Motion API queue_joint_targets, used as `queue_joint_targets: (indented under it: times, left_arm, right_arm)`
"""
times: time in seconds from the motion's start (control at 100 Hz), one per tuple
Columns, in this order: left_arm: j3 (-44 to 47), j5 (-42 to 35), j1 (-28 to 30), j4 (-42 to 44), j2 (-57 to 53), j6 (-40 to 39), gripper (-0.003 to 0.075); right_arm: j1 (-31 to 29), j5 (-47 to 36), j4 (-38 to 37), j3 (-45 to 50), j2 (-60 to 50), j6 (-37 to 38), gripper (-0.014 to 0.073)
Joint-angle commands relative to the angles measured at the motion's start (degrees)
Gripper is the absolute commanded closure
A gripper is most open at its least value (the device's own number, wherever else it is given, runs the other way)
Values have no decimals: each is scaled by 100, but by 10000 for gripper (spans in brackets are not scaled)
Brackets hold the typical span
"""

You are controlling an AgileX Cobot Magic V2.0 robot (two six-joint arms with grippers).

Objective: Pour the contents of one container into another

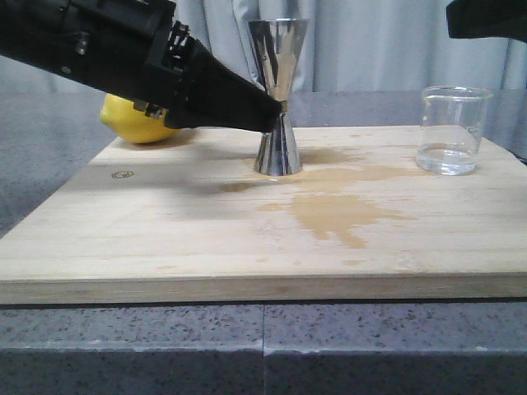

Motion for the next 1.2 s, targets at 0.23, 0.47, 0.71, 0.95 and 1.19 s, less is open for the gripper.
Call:
queue_joint_targets:
  times: [0.23, 0.47, 0.71, 0.95, 1.19]
  left_arm:
    - [-145, -683, 10, 2164, -1245, -2922, 278]
    - [-408, -968, 10, 4747, -2110, -6582, 278]
    - [-515, -700, 10, 7136, -2967, -9546, 278]
    - [-502, -27, 10, 8995, -3781, -11687, 278]
    - [132, 76, 10, 9858, -4629, -12741, 279]
  right_arm:
    - [-25, 644, 32, -275, -481, 656, -12]
    - [51, 2050, 207, -387, -1073, 927, -12]
    - [753, 3037, 231, -387, -1422, 917, -12]
    - [1402, 4088, 744, -565, -1712, 648, -10]
    - [1608, 5418, 1526, -991, -1947, 13, -10]
